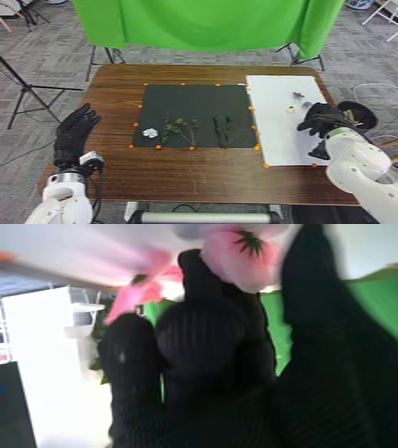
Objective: Arrange flowers
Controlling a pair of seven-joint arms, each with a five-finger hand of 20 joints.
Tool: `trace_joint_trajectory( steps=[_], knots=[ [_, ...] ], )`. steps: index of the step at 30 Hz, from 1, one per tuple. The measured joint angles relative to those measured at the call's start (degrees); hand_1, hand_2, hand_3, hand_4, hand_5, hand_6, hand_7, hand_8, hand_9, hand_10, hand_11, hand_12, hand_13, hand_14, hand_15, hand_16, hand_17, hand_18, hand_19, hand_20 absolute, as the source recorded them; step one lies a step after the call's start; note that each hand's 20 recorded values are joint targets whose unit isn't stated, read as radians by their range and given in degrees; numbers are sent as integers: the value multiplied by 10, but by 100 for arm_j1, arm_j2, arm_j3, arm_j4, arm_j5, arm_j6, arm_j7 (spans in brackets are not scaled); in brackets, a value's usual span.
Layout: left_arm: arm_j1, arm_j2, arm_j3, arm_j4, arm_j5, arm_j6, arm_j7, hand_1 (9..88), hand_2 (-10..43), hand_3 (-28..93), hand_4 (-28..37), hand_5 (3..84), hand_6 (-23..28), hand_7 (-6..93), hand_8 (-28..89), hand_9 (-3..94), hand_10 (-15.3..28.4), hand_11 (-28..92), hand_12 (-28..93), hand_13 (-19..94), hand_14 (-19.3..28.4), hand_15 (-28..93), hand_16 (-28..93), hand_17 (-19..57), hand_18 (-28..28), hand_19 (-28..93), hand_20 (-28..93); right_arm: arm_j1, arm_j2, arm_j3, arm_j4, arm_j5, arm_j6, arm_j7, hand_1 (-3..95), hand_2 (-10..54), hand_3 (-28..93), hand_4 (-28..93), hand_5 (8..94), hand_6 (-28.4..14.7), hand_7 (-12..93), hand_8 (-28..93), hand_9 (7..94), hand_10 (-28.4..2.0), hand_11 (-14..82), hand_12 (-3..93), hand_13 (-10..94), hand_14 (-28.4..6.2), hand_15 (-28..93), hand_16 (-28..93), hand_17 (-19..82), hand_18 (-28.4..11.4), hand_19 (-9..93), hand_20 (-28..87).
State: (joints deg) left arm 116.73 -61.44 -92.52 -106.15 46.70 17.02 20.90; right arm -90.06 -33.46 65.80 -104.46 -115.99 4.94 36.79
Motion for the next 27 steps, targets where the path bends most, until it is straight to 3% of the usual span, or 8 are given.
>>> trace_joint_trajectory(
  steps=[5,12,16,23,27],
  knots=[
    [-4,0,0,0,-5,1,10,421,-95,609,-241,442,-18,205,-113,425,101,200,95,379,134,220,-24,117,84,29,201,15,7,-281,-9,-125,1040,-307,578,-95,639,-189,791,5,236,49,858,-119,98,274,930,-15,614,273,663,-131,932,554],
    [-3,6,-32,0,-7,2,22,420,-95,611,-244,443,-18,205,-112,425,102,200,95,379,133,219,-23,116,85,28,201,213,9,-375,-606,-188,1594,-675,584,-95,641,-196,803,9,241,43,872,-116,66,303,926,-13,620,283,662,-132,932,566],
    [20,17,-95,-1,-7,2,21,412,-95,616,-244,443,-18,204,-113,424,101,200,96,379,133,219,-22,115,85,28,200,1255,-49,-1380,-725,-100,1877,-1094,584,-95,642,-201,803,11,246,39,875,-114,59,311,924,-13,622,284,661,-130,932,570],
    [67,47,-140,-5,-37,-3,64,382,-95,624,-257,458,-25,202,-113,424,104,194,96,377,135,215,-22,114,86,28,200,3373,-1039,-3261,150,299,1749,-1893,583,-95,642,-209,802,15,254,33,874,-111,52,315,923,-12,630,285,661,-130,932,575],
    [26,53,-66,8,-66,-8,94,380,-95,626,-269,509,-15,211,-108,426,105,191,97,377,135,212,-19,112,86,27,199,4294,-1799,-4246,859,354,1579,-2045,584,-95,642,-213,802,17,256,28,874,-111,52,312,924,-13,633,284,661,-130,932,580]
  ],
)
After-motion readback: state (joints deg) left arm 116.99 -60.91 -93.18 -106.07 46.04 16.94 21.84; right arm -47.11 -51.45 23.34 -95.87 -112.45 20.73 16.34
